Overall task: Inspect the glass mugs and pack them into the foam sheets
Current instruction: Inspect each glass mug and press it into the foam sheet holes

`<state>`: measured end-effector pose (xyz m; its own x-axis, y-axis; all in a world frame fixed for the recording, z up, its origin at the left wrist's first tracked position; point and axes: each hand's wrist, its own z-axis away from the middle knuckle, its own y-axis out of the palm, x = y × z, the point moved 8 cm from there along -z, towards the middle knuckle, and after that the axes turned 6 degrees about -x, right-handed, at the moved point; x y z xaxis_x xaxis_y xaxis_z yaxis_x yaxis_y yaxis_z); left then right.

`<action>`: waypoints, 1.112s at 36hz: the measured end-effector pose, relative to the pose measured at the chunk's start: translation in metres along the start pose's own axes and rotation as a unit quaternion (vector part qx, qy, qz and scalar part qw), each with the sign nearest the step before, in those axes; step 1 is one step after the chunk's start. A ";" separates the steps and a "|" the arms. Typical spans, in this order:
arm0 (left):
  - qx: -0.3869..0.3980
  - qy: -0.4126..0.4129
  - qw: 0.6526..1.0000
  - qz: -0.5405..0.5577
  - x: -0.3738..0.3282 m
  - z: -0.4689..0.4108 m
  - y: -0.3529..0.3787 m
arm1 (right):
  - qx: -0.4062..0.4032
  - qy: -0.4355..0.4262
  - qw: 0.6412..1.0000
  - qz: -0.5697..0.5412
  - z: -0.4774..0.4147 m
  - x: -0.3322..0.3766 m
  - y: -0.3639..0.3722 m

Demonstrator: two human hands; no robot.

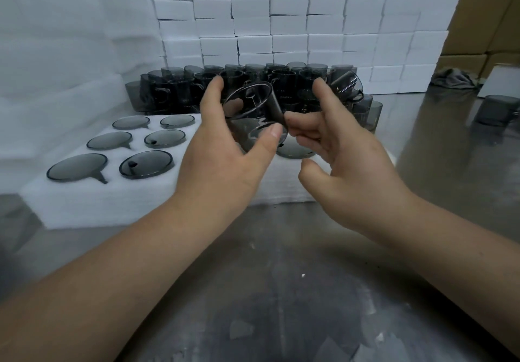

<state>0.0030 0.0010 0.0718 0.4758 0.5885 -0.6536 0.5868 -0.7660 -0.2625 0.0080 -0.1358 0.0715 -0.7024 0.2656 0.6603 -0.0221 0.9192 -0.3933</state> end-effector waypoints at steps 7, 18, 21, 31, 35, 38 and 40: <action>-0.018 -0.014 1.000 0.006 0.007 -0.002 -0.003 | 0.024 -0.021 0.999 -0.017 0.001 0.007 0.004; -0.027 -0.011 0.999 0.035 -0.001 -0.001 -0.006 | -0.106 0.005 0.994 0.007 -0.007 -0.008 -0.022; -0.017 -0.012 0.999 0.035 0.000 -0.001 -0.006 | -0.108 0.026 0.993 0.027 -0.008 -0.013 -0.023; 0.013 -0.015 0.999 0.039 -0.003 0.000 -0.001 | -0.120 0.030 0.992 0.027 -0.009 -0.016 -0.031; 0.018 -0.013 0.999 0.036 -0.003 0.000 0.001 | -0.126 0.035 0.991 0.035 -0.008 -0.016 -0.032; 0.014 -0.005 0.999 0.034 -0.004 0.000 0.001 | -0.138 0.036 0.989 0.040 -0.007 -0.014 -0.033; 0.015 -0.007 0.999 0.038 -0.004 -0.001 0.001 | -0.141 0.034 0.988 0.044 -0.007 -0.013 -0.033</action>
<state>0.0019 -0.0019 0.0747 0.5092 0.5249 -0.6820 0.5295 -0.8158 -0.2325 0.0228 -0.1680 0.0804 -0.6434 0.3574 0.6770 0.2422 0.9340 -0.2628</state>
